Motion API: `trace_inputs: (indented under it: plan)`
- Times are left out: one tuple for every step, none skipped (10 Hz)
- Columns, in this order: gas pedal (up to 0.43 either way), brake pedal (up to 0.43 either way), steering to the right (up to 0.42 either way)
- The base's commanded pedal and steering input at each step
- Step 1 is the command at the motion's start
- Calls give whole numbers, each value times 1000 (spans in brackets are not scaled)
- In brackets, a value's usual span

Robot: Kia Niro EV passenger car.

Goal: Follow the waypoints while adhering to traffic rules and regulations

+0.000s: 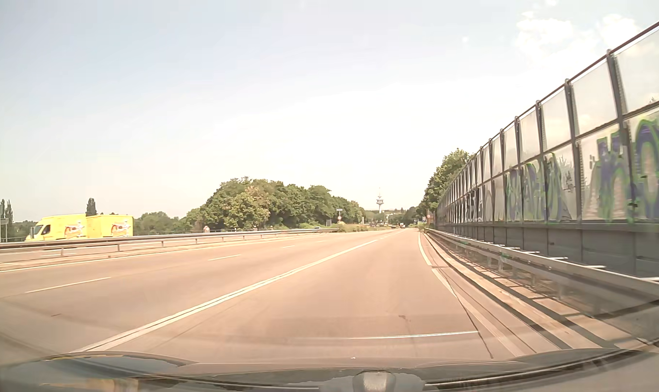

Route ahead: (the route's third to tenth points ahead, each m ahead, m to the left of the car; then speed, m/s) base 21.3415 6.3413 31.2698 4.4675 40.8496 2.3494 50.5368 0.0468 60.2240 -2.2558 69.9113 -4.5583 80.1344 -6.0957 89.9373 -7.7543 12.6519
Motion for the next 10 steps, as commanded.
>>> trace_inputs:
  plan:
    - [220, 0, 47]
    - [240, 0, 45]
    - [240, 0, 43]
    - [240, 0, 41]
    - [240, 0, 41]
    - [240, 0, 40]
    - [240, 0, 38]
    - [240, 0, 35]
    - [240, 0, 32]
    - [240, 0, 29]
